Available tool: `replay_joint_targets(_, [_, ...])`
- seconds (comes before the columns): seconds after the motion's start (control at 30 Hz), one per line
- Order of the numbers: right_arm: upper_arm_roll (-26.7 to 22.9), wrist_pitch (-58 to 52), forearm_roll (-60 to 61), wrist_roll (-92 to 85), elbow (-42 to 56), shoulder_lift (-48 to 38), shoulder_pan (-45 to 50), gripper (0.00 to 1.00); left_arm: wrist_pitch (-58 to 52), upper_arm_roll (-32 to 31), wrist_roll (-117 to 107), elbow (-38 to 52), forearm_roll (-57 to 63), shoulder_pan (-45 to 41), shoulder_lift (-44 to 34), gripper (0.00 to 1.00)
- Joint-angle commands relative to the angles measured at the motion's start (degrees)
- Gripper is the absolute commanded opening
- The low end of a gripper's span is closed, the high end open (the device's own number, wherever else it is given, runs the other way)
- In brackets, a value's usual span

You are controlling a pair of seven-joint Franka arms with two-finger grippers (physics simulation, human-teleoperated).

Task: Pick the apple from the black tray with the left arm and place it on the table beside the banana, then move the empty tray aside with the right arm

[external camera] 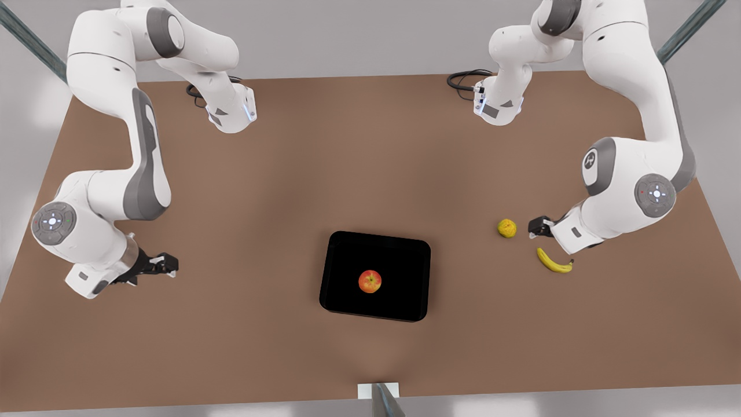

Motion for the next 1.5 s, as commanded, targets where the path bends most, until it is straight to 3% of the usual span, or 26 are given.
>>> replay_joint_targets(0.0, [0.0, 0.45, -0.04, -1.35, 0.2, 0.0, 0.03, 1.0, 1.57, 0.0, -9.74, 0.35, 2.88, -0.89, 0.26, 1.0])
replay_joint_targets(0.1, [-0.17, 0.8, -0.04, -1.35, 0.98, 1.93, -0.06, 1.0, 2.97, -0.52, -9.56, 1.14, 0.68, -2.82, 0.26, 1.0])
replay_joint_targets(0.17, [-0.7, 6.42, 0.05, -1.17, 1.43, 6.59, -0.5, 1.0, 2.62, -0.88, -22.7, 1.49, 1.29, -14.49, 0.18, 1.0])
replay_joint_targets(0.27, [-0.7, 6.78, 0.13, -1.17, 2.57, 7.56, -0.41, 1.0, 3.06, -0.88, -35.49, 2.28, 1.73, -24.34, 0.35, 1.0])
replay_joint_targets(0.4, [-0.88, -4.38, -0.04, -1.35, 7.67, 5.01, -0.32, 1.0, 12.11, -0.88, -62.38, 7.9, 9.91, -34.64, 12.12, 1.0])
replay_joint_targets(0.57, [-0.53, -4.47, 0.05, -1.26, 7.67, 5.01, -0.24, 1.0, 20.28, 2.82, -63.61, 11.95, 10.0, -34.81, 21.62, 1.0])
replay_joint_targets(0.77, [-0.44, -4.47, 0.13, -1.26, 7.67, 5.01, -0.15, 1.0, 26.88, 2.9, -64.93, 19.68, 11.75, -35.34, 32.16, 1.0])
replay_joint_targets(1.47, [-0.26, -4.47, -0.04, -1.26, 7.67, 5.1, -0.24, 1.0, 34.7, 6.68, -62.12, 28.3, 12.46, -38.07, 42.01, 1.0])
